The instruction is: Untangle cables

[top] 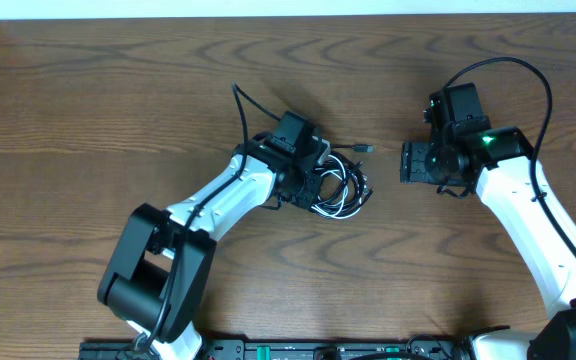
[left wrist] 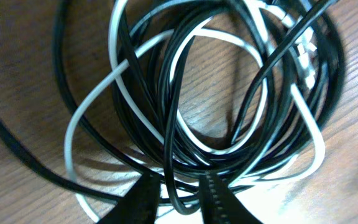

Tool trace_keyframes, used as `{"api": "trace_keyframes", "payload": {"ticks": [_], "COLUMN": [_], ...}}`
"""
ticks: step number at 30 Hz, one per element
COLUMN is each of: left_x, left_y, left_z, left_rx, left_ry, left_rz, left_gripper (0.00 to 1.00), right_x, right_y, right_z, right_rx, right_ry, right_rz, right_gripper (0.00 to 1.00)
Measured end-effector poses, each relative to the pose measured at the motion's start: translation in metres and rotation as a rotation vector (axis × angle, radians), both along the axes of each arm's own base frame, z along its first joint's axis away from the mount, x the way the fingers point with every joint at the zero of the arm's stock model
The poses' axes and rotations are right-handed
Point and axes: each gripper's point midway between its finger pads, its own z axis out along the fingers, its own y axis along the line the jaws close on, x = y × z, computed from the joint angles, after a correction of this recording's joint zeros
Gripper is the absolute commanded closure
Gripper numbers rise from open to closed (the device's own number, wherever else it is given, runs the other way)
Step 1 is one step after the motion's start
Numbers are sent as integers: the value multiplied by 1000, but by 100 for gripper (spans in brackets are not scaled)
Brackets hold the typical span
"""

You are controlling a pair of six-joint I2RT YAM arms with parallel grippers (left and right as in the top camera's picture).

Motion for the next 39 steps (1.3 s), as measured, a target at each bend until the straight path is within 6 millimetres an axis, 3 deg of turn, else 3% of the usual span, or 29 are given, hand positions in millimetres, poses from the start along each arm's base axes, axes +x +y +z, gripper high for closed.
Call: {"api": "trace_keyframes", "payload": {"ticks": [3,8,28,33,39], "left_x": [-2,-2,-3,2,9], "left_y": [1,0,-5,-8,-13], "left_z": [-10,-16,-9,41,163], "left_rx": [13,18,-11,-72,-238], "left_ry": [22,26,19,-86,-365], "left_rz": [-8,-19,-26,-24,-18], "left_gripper": [78,92,93,92,92], "right_x": [0,0,-1,-2,-9], "right_y": [0,0,0,1,29], "right_z": [0,0,0,-1,2], "right_rx": [0,0,-1,2,131], "right_ry": [0,0,5,9,26], "right_rz": [0,0,0,16,151], "right_gripper": [28,27,24,23,22]}}
